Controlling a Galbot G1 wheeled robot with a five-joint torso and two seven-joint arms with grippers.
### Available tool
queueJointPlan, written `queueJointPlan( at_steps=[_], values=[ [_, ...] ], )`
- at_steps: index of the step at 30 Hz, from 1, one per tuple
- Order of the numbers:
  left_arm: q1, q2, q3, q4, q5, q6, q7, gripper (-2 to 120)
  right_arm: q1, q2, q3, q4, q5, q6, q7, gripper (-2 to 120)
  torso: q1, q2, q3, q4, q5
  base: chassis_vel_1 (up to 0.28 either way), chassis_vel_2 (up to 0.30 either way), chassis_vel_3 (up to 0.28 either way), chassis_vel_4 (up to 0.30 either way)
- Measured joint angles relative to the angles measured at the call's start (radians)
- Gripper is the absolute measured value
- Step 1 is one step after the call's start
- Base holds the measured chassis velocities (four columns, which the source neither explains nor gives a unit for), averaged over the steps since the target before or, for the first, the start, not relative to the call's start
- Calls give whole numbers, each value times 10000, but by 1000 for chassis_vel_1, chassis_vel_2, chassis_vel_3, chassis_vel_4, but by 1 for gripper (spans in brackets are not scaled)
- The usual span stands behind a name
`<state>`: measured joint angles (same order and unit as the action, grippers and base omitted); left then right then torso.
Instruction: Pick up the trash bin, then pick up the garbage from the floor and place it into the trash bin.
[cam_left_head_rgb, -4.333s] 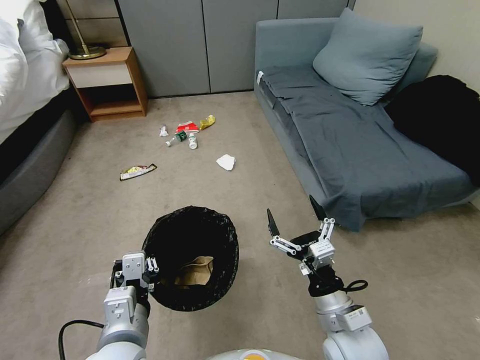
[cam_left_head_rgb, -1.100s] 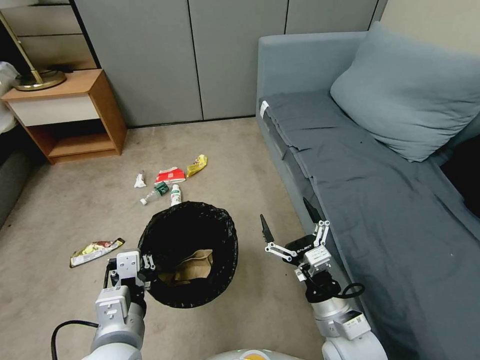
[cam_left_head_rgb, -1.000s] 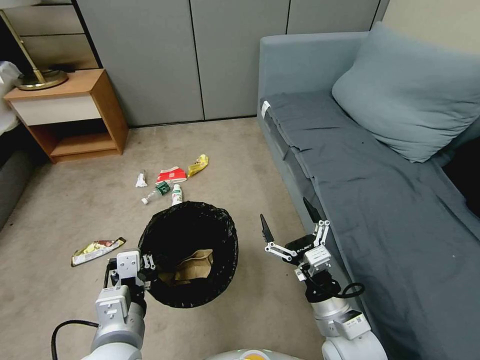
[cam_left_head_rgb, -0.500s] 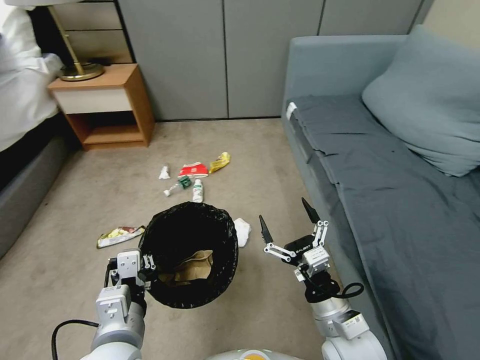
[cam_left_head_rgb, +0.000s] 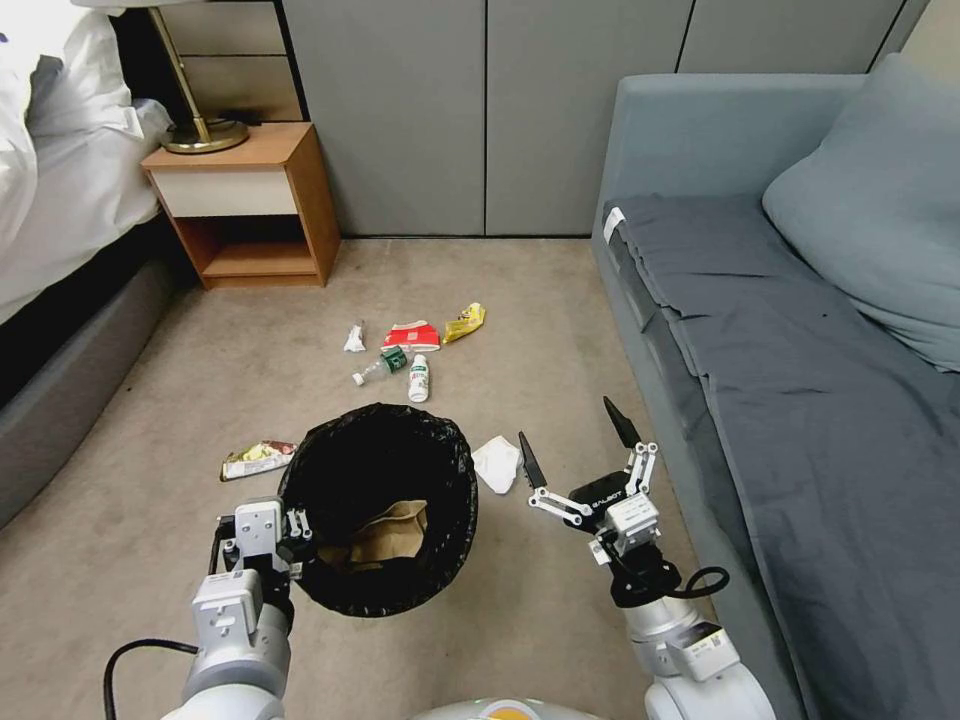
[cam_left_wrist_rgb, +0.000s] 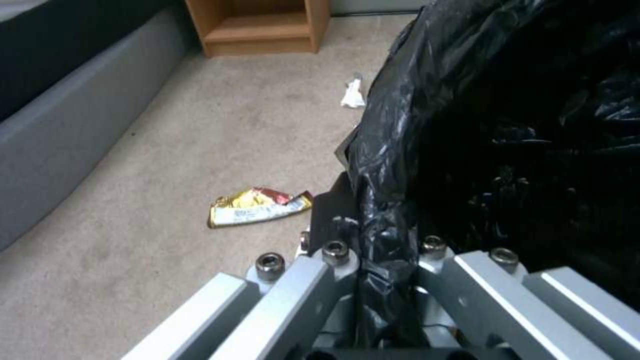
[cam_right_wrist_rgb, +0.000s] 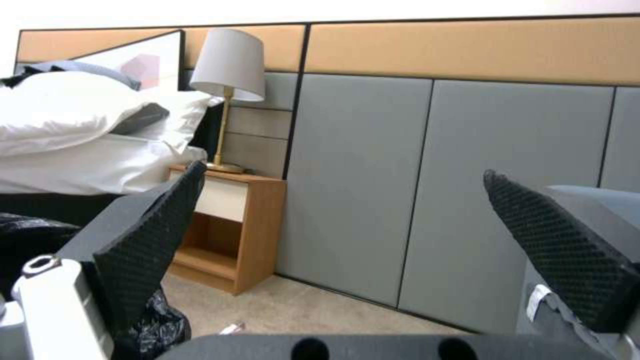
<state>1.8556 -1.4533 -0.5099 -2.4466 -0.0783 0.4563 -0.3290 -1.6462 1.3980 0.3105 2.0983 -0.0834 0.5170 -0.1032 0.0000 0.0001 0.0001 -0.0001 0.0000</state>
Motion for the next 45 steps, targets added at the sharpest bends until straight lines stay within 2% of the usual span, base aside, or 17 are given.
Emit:
queueJointPlan(
  at_steps=[6,9,15,18,24,30,31,34,36,37,45],
  values=[
    [2,-58,-3,0,18,-52,0,1,313,-113,-61,-109,197,-303,155,100,0,0,0,0,0,0,0,0,0],
    [40,-135,-15,-2,70,-107,0,1,882,-305,-301,-241,873,-1098,415,100,0,0,0,2,1,0,0,0,0],
    [75,-244,-15,-22,146,-119,6,1,1554,-465,-607,-505,1407,-1865,711,100,0,0,0,0,0,0,0,0,0],
    [64,-400,-37,9,215,-117,6,1,2595,-620,-941,-1233,1838,-2869,1114,100,0,-1,0,2,2,0,0,0,0],
    [-61,-521,-87,236,225,-113,9,1,3589,-889,-1388,-2020,2824,-3901,1333,100,0,-1,0,0,-1,0,0,0,0],
    [-267,-647,-136,456,175,-35,18,1,5524,-1093,-2392,-3851,4752,-5134,1516,100,0,-2,-1,3,1,0,0,0,0],
    [-267,-647,-136,456,175,-35,18,1,5524,-1093,-2392,-3851,4752,-5134,1516,100,0,-2,-1,3,1,0,0,0,0],
    [-366,-705,-112,528,88,70,23,1,6413,-901,-2946,-5383,5182,-5442,1606,100,1,-2,0,3,0,0,0,0,0],
    [-375,-711,-104,550,86,78,23,1,6561,-875,-3040,-5664,5298,-5569,1639,100,0,-2,0,2,1,0,0,0,0],
    [-381,-720,-90,564,85,87,23,1,6873,-834,-3222,-6255,5524,-5787,1651,100,1,-2,0,2,0,0,0,0,0],
    [-291,-731,-65,583,75,81,19,1,7725,-818,-3436,-8244,5999,-6191,665,100,1,-1,0,1,0,0,0,0,0]
  ],
)
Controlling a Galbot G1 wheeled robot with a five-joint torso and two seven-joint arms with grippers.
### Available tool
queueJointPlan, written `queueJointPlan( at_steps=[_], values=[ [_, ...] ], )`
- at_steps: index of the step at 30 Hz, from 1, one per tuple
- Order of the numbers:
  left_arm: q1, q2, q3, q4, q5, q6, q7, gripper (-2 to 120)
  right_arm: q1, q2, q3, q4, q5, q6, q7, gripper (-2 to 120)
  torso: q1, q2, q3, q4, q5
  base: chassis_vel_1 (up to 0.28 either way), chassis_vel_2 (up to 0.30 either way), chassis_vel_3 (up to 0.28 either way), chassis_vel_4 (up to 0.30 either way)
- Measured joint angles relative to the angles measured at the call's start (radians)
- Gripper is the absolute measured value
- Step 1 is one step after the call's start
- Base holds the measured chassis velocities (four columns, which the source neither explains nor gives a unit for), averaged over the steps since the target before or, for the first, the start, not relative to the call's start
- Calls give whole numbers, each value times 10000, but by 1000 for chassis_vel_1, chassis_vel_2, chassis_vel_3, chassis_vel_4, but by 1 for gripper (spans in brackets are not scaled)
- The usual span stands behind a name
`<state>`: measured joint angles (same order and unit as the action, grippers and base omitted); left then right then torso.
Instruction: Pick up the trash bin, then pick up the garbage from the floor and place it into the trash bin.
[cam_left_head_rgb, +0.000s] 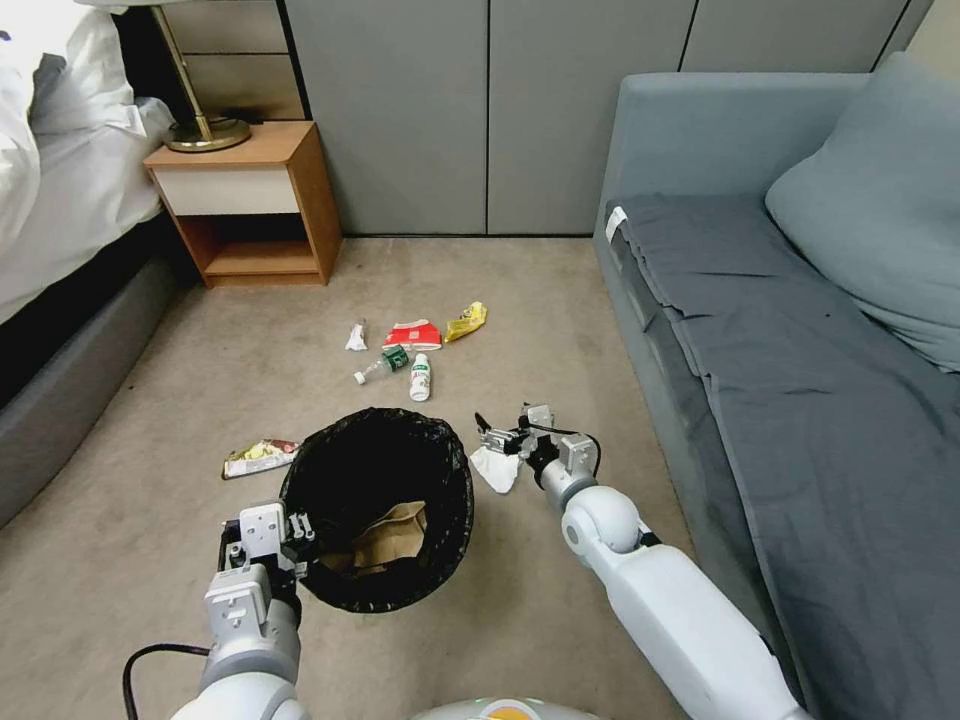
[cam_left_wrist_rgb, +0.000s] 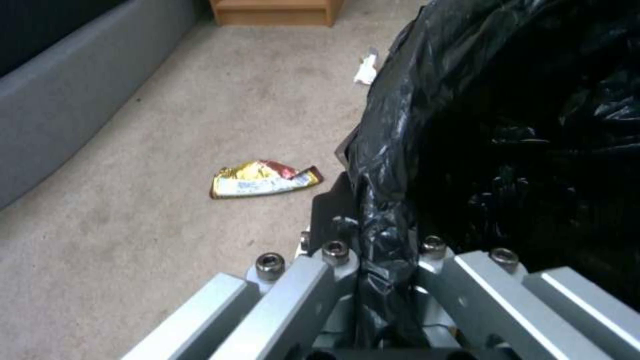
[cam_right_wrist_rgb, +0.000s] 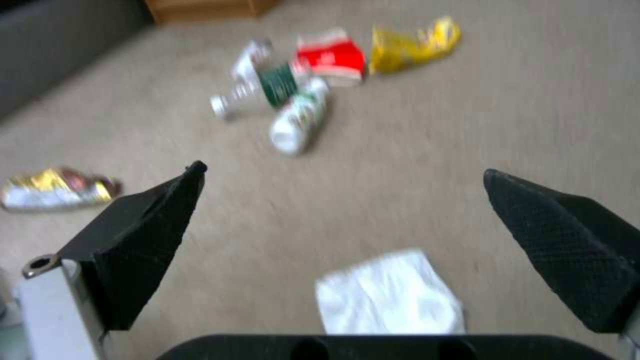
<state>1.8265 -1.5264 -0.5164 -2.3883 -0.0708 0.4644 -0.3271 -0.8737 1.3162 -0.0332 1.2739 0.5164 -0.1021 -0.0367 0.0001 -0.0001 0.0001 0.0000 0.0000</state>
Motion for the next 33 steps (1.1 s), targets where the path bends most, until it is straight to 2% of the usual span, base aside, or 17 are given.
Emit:
queueJointPlan(
  at_steps=[2,15,33],
  values=[
    [6,1,0,0,0,-1,0,1,13,1,0,-50,-12,-4,-14,100,0,0,0,0,0,0,0,0,0],
    [239,77,18,-139,20,-18,-11,1,357,334,272,-2296,-948,195,-190,100,0,0,0,-1,0,0,0,0,0],
    [486,68,122,-298,209,-173,-18,1,407,634,418,-3276,-1635,753,-367,100,0,0,-1,0,0,0,0,0,0]
  ],
)
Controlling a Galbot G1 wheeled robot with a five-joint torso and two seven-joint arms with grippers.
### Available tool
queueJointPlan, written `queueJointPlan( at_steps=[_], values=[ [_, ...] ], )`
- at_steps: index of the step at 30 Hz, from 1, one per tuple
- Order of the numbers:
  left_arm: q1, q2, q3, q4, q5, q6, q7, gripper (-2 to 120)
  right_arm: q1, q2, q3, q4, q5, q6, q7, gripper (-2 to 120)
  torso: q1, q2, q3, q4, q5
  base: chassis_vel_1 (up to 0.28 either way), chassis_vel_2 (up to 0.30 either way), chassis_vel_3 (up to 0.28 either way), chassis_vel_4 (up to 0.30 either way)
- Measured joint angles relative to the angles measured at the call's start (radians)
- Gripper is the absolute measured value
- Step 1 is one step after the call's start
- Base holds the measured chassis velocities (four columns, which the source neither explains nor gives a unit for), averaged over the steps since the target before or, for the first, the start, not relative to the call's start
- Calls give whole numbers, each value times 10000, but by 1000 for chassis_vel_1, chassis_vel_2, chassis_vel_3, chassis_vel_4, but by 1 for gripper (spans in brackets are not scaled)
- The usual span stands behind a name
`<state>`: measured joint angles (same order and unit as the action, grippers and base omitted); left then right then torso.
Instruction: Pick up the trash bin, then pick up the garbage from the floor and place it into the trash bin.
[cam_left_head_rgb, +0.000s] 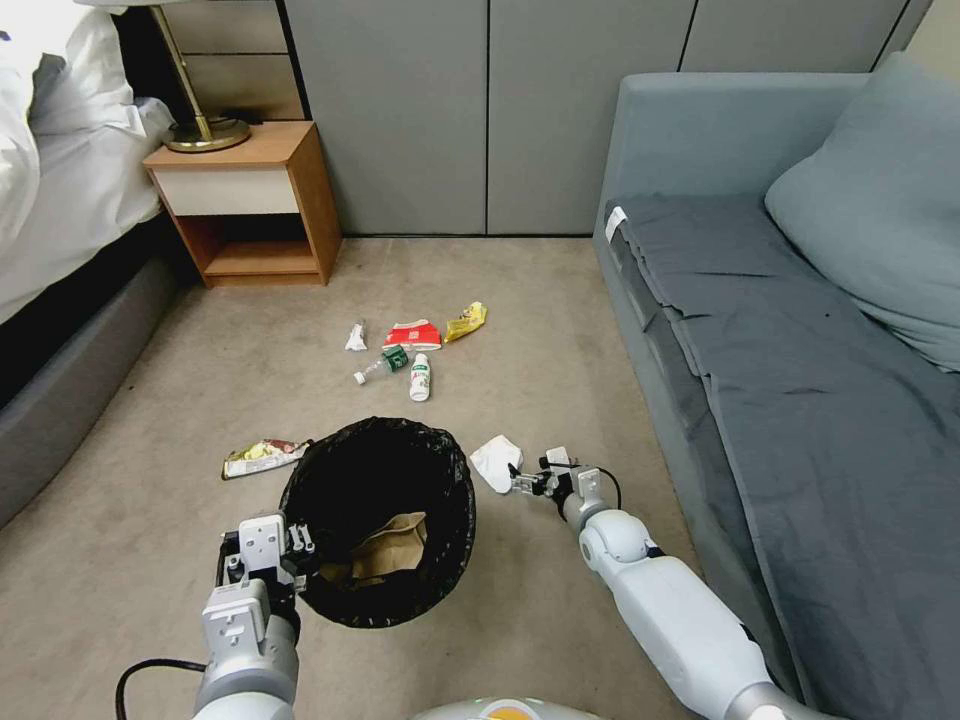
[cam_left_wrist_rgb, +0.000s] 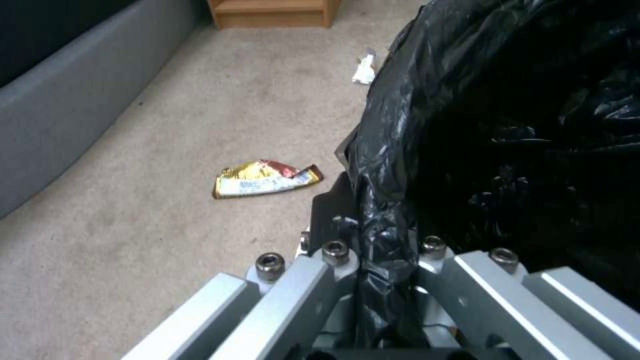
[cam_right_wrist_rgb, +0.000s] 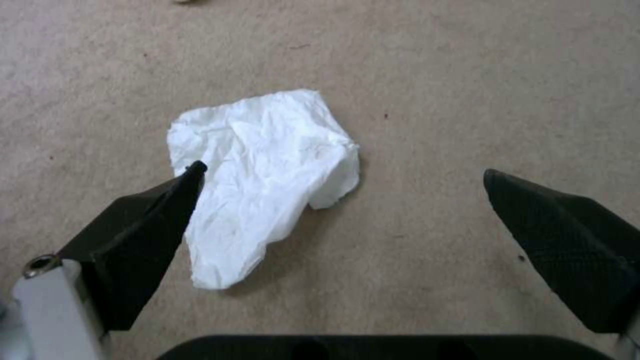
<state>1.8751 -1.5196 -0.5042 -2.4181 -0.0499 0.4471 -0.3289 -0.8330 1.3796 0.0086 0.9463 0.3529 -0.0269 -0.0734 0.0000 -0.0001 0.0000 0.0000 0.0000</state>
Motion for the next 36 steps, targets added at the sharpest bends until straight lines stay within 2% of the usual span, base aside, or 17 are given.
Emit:
queueJointPlan(
  at_steps=[25,36],
  values=[
    [-26,-288,93,188,333,-125,11,1,1689,925,-617,-3081,-1134,1010,-588,100,1,0,0,0,-1,0,0,0,0],
    [-79,-353,138,292,405,-125,13,1,1960,1289,-557,-3889,-1609,1397,-764,100,-1,0,0,-1,-1,0,0,0,0]
  ],
)
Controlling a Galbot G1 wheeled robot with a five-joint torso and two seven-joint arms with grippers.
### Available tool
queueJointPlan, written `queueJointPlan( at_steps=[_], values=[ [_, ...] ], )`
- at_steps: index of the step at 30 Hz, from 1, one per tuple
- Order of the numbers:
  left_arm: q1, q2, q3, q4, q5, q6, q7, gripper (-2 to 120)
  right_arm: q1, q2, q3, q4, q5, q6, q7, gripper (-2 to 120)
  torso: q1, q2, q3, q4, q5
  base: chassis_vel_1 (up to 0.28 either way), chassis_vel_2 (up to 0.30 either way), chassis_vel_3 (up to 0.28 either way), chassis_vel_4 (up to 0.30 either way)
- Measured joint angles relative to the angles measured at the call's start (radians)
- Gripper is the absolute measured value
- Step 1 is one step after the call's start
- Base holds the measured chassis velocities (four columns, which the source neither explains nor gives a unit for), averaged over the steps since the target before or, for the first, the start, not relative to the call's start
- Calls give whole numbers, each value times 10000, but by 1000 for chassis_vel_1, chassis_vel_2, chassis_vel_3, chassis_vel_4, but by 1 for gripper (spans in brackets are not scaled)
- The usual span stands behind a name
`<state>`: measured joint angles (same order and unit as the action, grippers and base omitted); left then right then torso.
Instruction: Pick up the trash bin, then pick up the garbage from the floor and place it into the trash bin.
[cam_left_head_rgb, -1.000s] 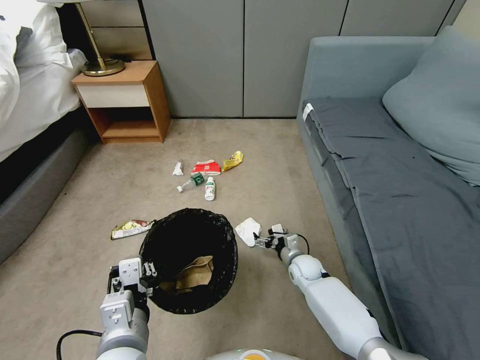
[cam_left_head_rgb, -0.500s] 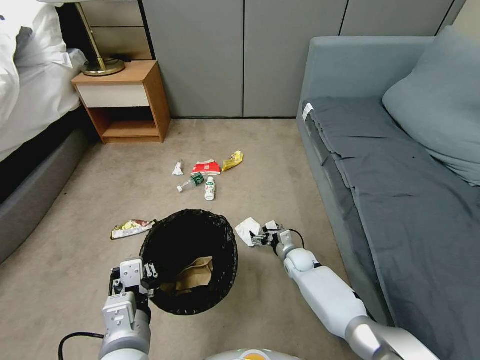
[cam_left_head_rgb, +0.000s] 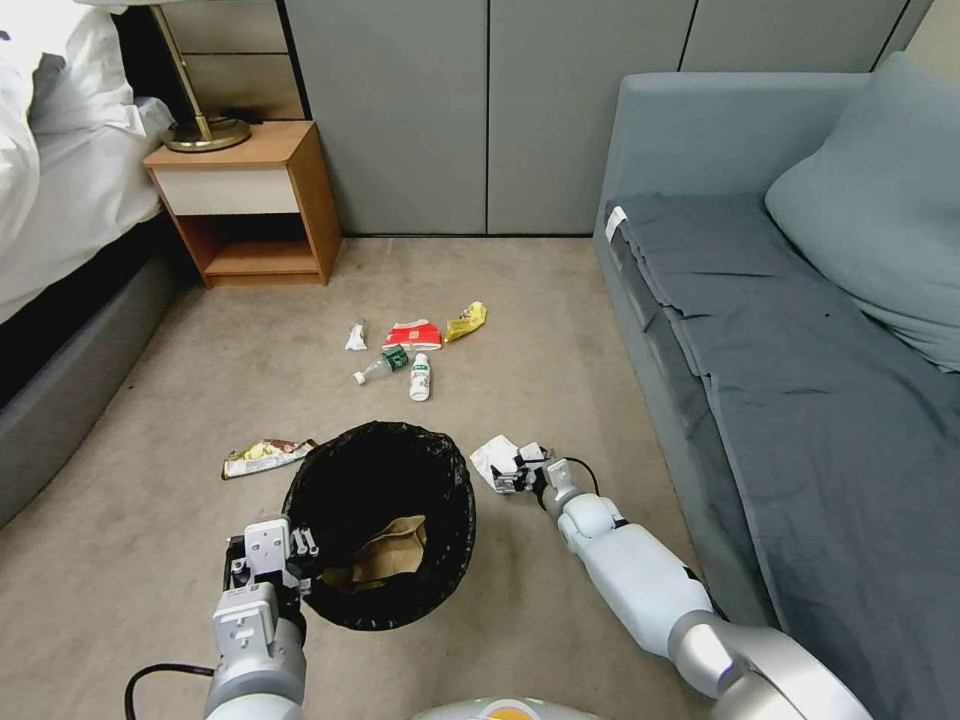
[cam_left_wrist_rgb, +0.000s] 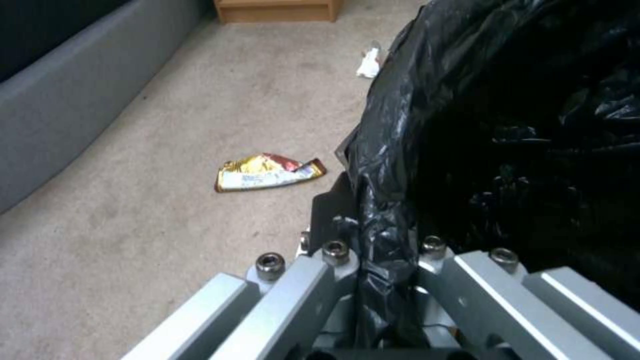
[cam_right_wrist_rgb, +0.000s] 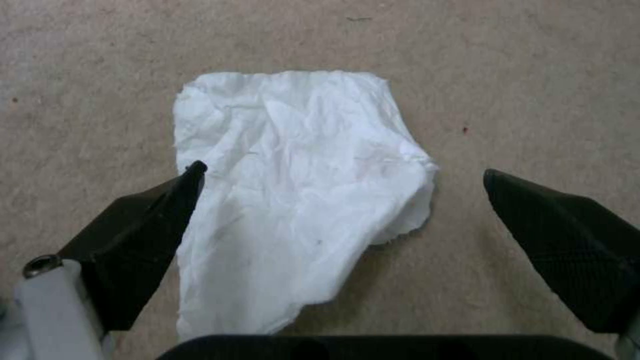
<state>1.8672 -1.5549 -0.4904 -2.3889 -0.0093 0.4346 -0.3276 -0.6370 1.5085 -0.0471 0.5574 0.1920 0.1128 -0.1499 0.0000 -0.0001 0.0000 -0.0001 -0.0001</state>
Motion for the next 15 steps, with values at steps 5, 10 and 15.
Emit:
queueJointPlan(
  at_steps=[5,10,15],
  values=[
    [42,-21,1,0,38,0,0,1,167,255,193,-411,-390,147,-11,100,0,0,0,2,1,0,0,0,0],
    [88,-39,6,-22,69,-6,1,1,278,374,513,-836,-820,232,-68,93,0,0,0,2,1,0,0,0,0],
    [95,-40,8,-33,74,-17,1,1,382,388,809,-1166,-1074,341,-128,84,-1,0,0,1,2,0,0,0,0]
  ],
)
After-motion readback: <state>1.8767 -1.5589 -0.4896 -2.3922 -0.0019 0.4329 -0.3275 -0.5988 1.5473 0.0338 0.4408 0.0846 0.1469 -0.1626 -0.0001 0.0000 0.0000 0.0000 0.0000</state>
